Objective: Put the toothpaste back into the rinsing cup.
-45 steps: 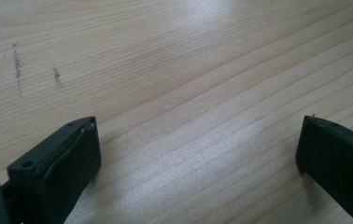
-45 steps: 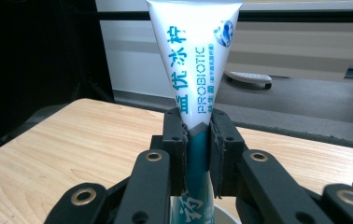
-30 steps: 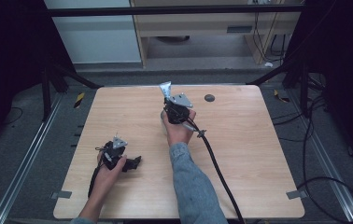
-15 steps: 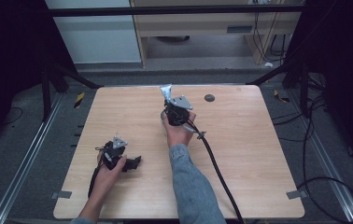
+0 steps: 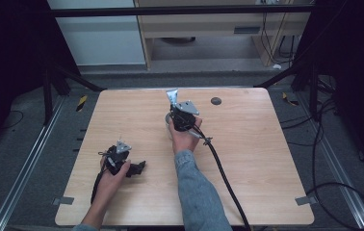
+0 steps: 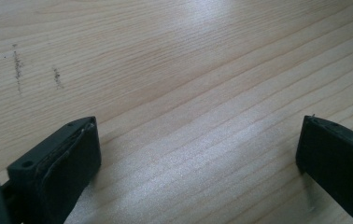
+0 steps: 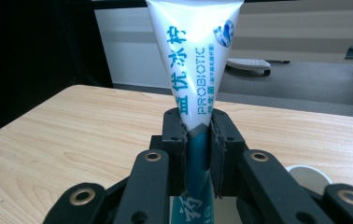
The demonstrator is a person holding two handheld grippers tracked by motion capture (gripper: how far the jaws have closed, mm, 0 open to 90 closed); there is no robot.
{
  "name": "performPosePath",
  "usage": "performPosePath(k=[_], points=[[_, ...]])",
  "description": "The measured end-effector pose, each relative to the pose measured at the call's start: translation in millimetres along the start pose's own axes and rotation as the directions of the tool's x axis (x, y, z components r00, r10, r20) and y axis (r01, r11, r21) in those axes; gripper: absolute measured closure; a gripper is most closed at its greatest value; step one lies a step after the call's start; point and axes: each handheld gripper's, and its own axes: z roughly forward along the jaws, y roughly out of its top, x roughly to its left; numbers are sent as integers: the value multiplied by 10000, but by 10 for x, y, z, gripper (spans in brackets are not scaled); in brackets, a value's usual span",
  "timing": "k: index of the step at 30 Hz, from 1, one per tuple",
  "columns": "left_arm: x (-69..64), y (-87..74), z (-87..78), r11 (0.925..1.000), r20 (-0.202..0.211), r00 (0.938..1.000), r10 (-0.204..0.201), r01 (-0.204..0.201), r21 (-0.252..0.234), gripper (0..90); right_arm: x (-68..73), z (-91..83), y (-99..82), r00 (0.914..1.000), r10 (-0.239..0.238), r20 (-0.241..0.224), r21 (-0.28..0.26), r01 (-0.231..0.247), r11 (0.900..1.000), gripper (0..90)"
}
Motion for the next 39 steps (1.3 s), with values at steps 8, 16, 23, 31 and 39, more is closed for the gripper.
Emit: performPosePath(k=[8,16,23,31,39], points=[[0,0,0,10000,1,10000,-2,2,-1,0,-3,-8,-18,10000,20,-2,-27,-20,10000,779],[0,0,0,10000,0,10000,-3,3,-2,0,-12,-22,-20,10000,-76,-32,-14,75,10000,775],[0,0,0,10000,-1,10000,-2,2,-1,0,-19,-35,-16,9997,-237,-53,34,237,9997,765],[0,1,1,10000,0,10000,-4,4,-2,0,-24,-35,-26,9993,-371,50,62,371,9993,714],[0,1,1,10000,-2,10000,-6,6,-4,0,-35,-31,-37,9992,-398,40,97,397,9992,671]])
